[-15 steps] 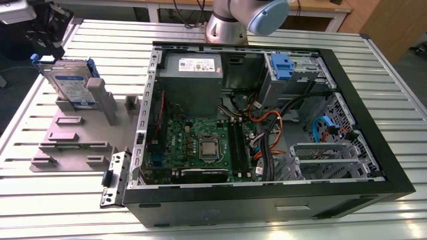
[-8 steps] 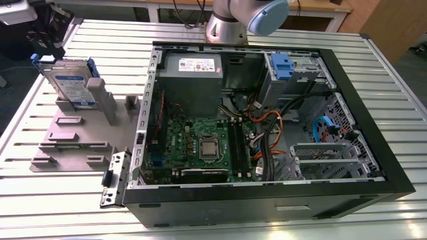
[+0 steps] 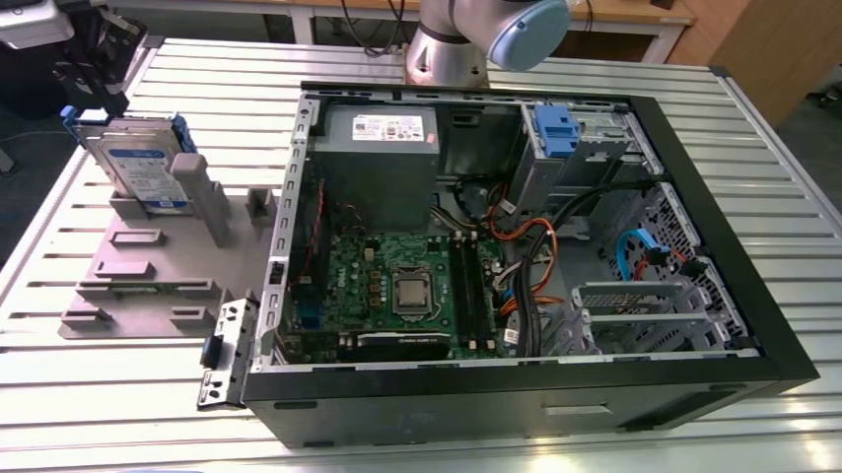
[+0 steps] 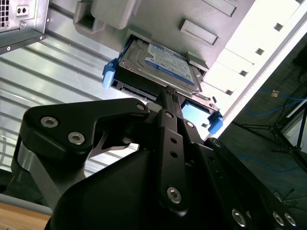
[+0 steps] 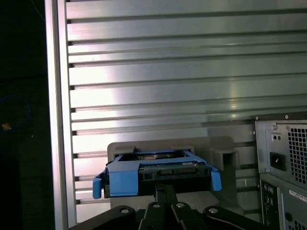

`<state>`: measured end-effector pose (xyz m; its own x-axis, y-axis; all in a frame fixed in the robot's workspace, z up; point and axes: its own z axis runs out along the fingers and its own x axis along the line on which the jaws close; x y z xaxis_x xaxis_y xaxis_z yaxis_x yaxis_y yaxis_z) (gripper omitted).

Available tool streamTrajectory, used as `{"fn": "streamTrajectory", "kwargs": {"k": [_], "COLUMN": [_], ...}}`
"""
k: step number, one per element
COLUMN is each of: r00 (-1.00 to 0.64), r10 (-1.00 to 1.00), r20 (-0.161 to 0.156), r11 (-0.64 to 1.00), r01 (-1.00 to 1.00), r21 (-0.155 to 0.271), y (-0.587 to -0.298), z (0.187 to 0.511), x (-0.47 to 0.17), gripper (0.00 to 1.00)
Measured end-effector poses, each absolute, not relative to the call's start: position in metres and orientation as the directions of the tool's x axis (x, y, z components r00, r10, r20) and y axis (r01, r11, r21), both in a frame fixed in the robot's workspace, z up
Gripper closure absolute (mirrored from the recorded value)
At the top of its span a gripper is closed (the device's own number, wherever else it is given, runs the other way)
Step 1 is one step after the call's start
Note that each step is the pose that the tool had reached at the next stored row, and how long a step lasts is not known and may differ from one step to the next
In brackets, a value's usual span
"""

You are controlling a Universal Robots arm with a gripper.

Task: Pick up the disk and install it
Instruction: 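Pick up the disk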

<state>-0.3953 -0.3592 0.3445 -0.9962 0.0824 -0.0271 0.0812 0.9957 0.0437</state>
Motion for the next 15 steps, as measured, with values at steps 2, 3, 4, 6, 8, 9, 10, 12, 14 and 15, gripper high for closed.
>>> {"fn": "streamTrajectory", "kwargs": {"k": [2,3,4,6,8,9,10,12,14,15], "r00": [-0.996,-0.997,-0.998,-1.0,-0.999,-0.999,-0.998,-0.995,-0.991,-0.989], "r10": [0.08,0.07,0.052,0.016,-0.02,-0.038,-0.056,-0.094,-0.129,-0.147], "r20": [-0.027,-0.027,-0.027,-0.027,-0.027,-0.027,-0.027,-0.027,-0.027,-0.027], "r11": [0.996,0.997,0.998,0.999,0.999,0.998,0.997,0.995,0.991,0.988], "r01": [0.079,0.069,0.051,0.014,-0.021,-0.039,-0.057,-0.095,-0.13,-0.148], "r21": [0.044,0.044,0.044,0.044,0.044,0.044,0.044,0.044,0.044,0.044], "y": [-0.3591,-0.3591,-0.3591,-0.3591,-0.3591,-0.3591,-0.3591,-0.3591,-0.3591,-0.3591], "z": [0.3445,0.3445,0.3445,0.3444,0.3444,0.3443,0.3442,0.3442,0.3441,0.344], "x": [-0.3954,-0.3954,-0.3954,-0.3954,-0.3954,-0.3954,-0.3953,-0.3954,-0.3954,-0.3953], "gripper": [0.89,0.89,0.89,0.89,0.89,0.89,0.89,0.89,0.89,0.89]}}
